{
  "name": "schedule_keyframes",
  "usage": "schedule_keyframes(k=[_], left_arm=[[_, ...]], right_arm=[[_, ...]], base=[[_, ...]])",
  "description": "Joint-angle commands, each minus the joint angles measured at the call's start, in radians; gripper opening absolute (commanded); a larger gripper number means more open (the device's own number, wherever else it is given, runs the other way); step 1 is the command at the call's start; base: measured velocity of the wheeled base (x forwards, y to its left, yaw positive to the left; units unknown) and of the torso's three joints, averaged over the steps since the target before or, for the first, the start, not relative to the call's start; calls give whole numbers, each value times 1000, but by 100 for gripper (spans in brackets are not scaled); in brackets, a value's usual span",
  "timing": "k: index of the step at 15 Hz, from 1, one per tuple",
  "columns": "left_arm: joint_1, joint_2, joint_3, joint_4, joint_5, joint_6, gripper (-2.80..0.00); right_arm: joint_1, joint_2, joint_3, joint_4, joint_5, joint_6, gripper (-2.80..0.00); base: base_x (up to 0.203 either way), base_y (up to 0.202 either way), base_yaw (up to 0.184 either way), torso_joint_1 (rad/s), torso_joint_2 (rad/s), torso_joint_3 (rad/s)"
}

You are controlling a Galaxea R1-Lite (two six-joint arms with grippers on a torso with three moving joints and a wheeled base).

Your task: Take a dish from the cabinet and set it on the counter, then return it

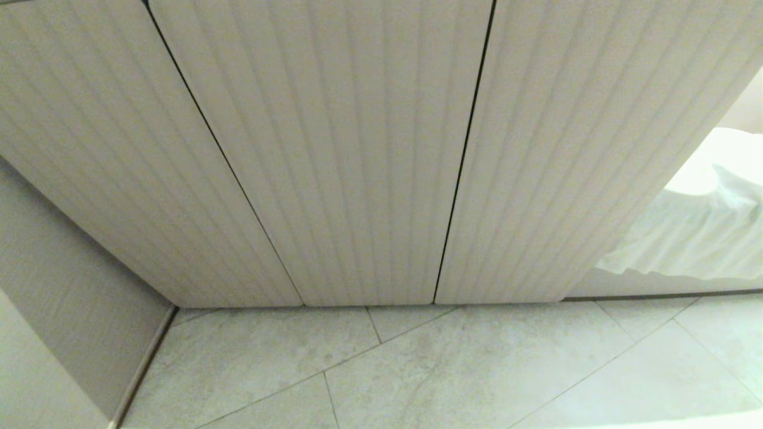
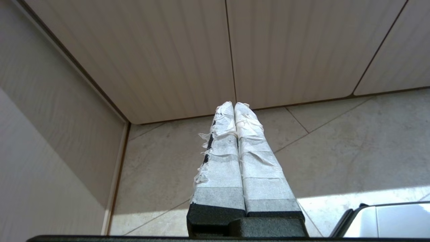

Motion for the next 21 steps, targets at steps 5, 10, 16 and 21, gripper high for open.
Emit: schedule_keyframes(k=[5,10,16,21], left_arm=[[0,0,0,3,8,-71,-280],[0,0,0,3,8,-74,-280],[0,0,0,3,8,-77,-280],[0,0,0,3,8,-77,-280]], right_arm=[[1,0,0,0,0,0,-280],[1,0,0,0,0,0,-280],[1,0,0,0,0,0,-280],[1,0,0,0,0,0,-280]], base=[[0,0,0,0,0,0],[0,0,0,0,0,0],[0,0,0,0,0,0],[0,0,0,0,0,0]])
